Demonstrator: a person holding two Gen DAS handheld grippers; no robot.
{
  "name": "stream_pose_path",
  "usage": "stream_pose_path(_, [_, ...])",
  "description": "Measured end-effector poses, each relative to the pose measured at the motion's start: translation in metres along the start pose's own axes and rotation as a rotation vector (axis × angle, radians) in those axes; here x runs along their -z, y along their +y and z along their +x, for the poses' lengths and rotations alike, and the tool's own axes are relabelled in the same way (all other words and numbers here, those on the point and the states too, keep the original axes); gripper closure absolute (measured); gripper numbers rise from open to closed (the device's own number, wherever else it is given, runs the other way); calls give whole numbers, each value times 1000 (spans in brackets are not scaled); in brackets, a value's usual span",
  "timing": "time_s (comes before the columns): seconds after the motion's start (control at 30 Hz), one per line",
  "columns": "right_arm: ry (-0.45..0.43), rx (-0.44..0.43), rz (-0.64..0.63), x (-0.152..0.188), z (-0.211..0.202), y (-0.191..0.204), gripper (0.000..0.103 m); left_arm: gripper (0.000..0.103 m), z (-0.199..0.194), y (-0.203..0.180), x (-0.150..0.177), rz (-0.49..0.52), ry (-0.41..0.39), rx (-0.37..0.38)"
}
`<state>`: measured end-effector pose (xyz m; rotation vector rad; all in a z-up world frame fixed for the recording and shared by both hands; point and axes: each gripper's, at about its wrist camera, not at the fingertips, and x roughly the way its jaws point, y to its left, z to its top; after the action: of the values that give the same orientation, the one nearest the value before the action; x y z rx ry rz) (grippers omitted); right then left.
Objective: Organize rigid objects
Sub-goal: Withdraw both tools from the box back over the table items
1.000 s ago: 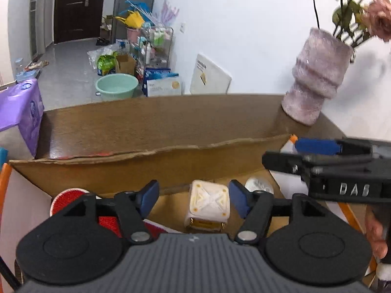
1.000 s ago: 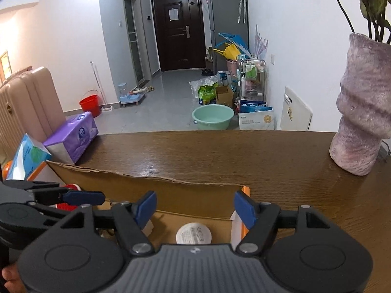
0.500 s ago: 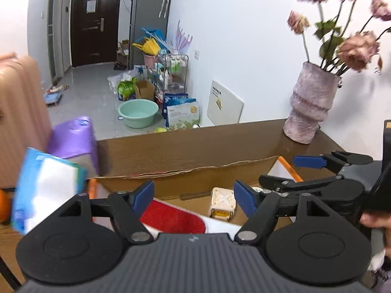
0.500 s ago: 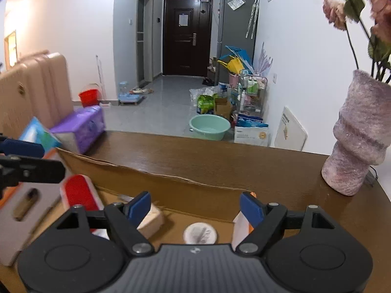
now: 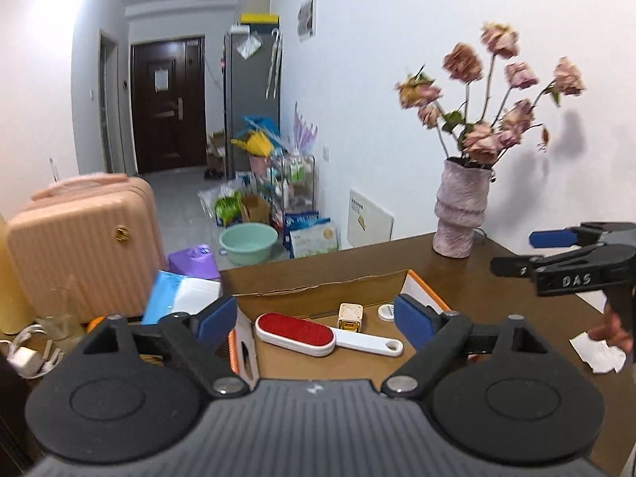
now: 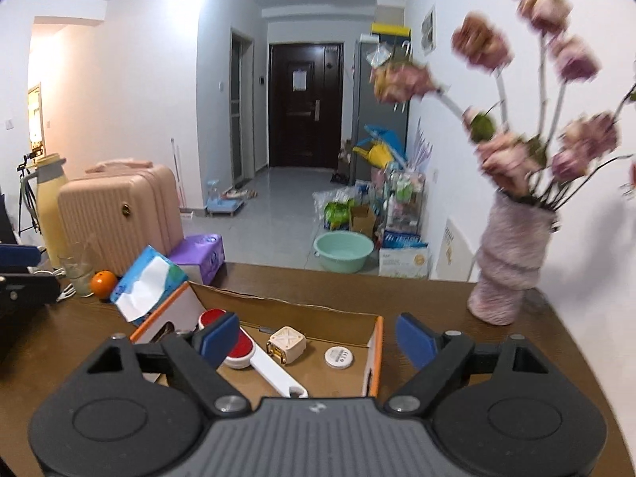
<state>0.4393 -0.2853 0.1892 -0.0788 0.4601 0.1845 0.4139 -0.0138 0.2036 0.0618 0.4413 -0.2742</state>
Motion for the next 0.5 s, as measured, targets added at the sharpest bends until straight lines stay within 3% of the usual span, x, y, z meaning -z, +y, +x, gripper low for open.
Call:
stream_pose_path(0.2, [-129, 44, -14, 30, -62, 20, 9, 0, -62, -19, 38, 28, -128, -52])
stream_pose_path(0.37, [-189, 76, -24, 75, -97, 40, 9, 0, -103, -41, 87, 79, -242, -106])
stream_pose_path(0.5, [-202, 82, -14, 120, -122, 54, 9, 0, -129, -52, 125, 50, -262, -121])
